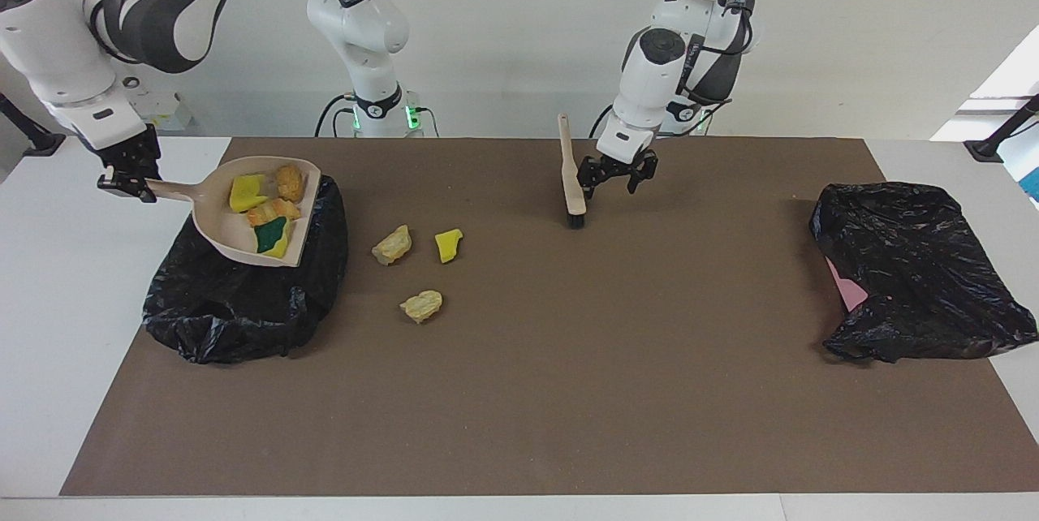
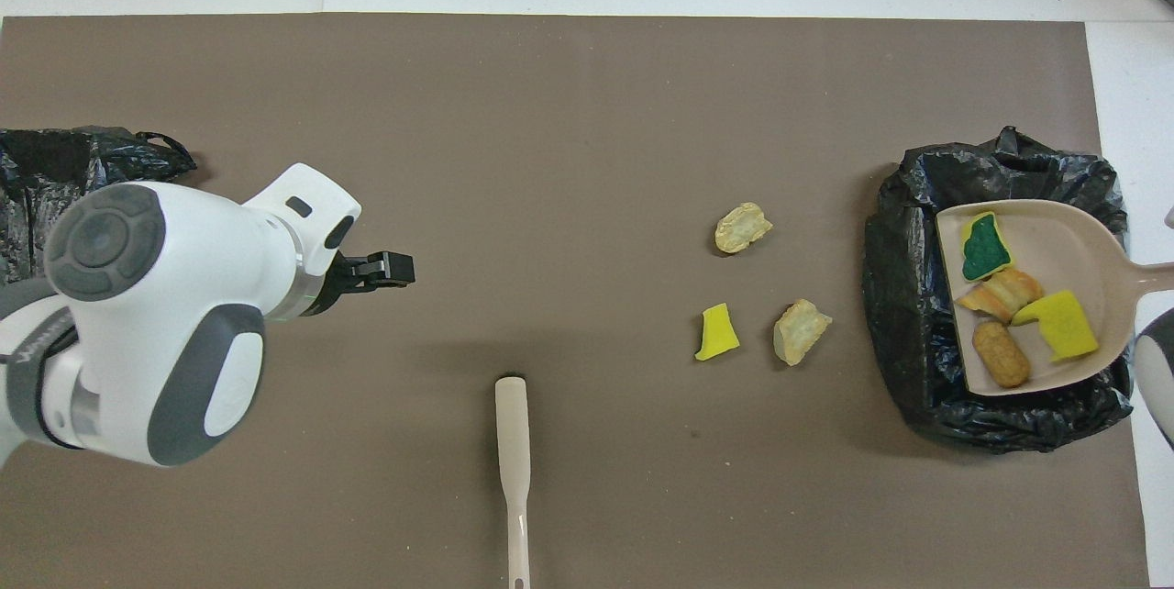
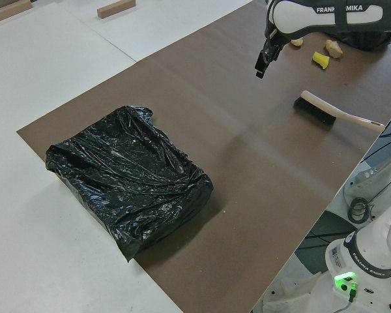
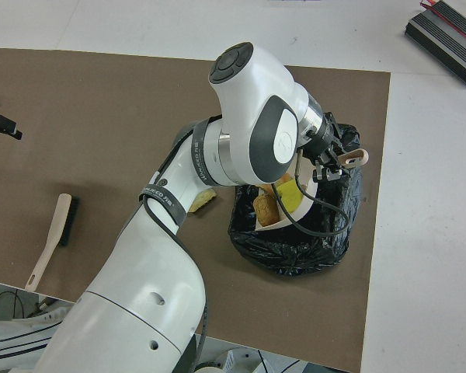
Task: Sweep and dump trash in bin
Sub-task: 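Tip the dustpan into the bag while the left gripper withdraws, then bring the empty dustpan back to the table center with the right gripper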
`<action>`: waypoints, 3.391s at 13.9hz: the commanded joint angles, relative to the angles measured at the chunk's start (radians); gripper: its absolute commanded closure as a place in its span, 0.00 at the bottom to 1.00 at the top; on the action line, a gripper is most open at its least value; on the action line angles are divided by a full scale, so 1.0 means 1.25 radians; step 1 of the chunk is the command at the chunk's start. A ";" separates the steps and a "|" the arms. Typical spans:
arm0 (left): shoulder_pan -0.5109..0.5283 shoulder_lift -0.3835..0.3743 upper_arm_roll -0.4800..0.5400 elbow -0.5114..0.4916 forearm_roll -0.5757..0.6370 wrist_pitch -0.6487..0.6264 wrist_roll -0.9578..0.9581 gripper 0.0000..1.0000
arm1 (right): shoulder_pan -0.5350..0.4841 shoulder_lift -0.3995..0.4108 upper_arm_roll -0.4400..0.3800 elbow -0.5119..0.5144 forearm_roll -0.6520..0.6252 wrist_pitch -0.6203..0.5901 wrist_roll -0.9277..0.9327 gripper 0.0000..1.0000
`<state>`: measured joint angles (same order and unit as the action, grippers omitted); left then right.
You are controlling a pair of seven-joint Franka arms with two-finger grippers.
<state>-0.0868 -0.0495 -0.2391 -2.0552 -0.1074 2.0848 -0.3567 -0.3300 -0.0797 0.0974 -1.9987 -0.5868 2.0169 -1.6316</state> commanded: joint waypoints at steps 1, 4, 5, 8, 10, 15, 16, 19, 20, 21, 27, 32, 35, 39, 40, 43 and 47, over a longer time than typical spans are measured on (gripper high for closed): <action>0.052 0.019 -0.008 0.090 0.012 -0.088 0.062 0.00 | 0.042 -0.036 0.001 -0.023 -0.110 -0.062 0.103 1.00; 0.105 0.044 -0.006 0.186 0.013 -0.168 0.095 0.00 | 0.101 -0.053 0.001 -0.023 -0.180 -0.151 0.205 1.00; 0.112 0.052 -0.006 0.213 0.014 -0.184 0.096 0.00 | 0.108 -0.058 0.001 -0.023 -0.205 -0.173 0.225 1.00; 0.121 0.067 -0.004 0.251 0.032 -0.211 0.095 0.00 | 0.147 -0.074 0.003 -0.022 -0.259 -0.218 0.241 1.00; 0.120 0.064 -0.003 0.253 0.032 -0.211 0.095 0.00 | 0.162 -0.091 0.004 -0.017 -0.284 -0.243 0.241 1.00; 0.121 0.065 0.007 0.300 0.058 -0.254 0.099 0.00 | 0.162 -0.125 0.004 0.007 -0.294 -0.257 0.214 1.00; 0.119 0.063 0.016 0.302 0.060 -0.260 0.106 0.00 | 0.162 -0.119 0.006 0.018 -0.294 -0.257 0.216 1.00; 0.103 0.054 0.063 0.327 0.070 -0.301 0.188 0.00 | 0.161 -0.066 0.007 0.081 -0.246 -0.243 0.229 1.00; 0.094 0.054 0.083 0.338 0.070 -0.313 0.207 0.00 | 0.161 -0.046 0.007 0.110 -0.224 -0.244 0.230 1.00; 0.084 0.054 0.097 0.346 0.072 -0.319 0.213 0.00 | 0.162 -0.027 0.008 0.138 -0.211 -0.246 0.236 1.00; -0.013 0.057 0.178 0.356 0.083 -0.322 0.266 0.00 | 0.285 0.045 0.028 0.213 -0.065 -0.288 0.470 1.00; -0.005 0.054 0.178 0.364 0.098 -0.374 0.315 0.00 | 0.394 0.203 0.031 0.424 0.084 -0.335 0.815 1.00; -0.007 0.054 0.178 0.364 0.093 -0.362 0.314 0.00 | 0.505 0.303 0.031 0.510 0.105 -0.341 1.077 1.00; -0.013 0.051 0.178 0.356 0.087 -0.358 0.308 0.00 | 0.560 0.428 0.033 0.654 0.229 -0.339 1.405 1.00; -0.010 0.052 0.178 0.357 0.087 -0.355 0.309 0.00 | 0.577 0.476 0.035 0.692 0.239 -0.334 1.486 1.00; -0.002 0.051 0.180 0.358 0.088 -0.354 0.309 0.00 | 0.633 0.562 0.034 0.761 0.305 -0.291 1.693 1.00; 0.015 0.051 0.183 0.358 0.093 -0.353 0.309 0.00 | 0.693 0.623 0.034 0.769 0.322 -0.212 1.825 1.00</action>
<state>-0.0735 0.0135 -0.0111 -1.6229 -0.0086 1.6518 0.0257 0.5233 0.6583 0.1382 -1.0960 -0.2179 1.7238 0.5856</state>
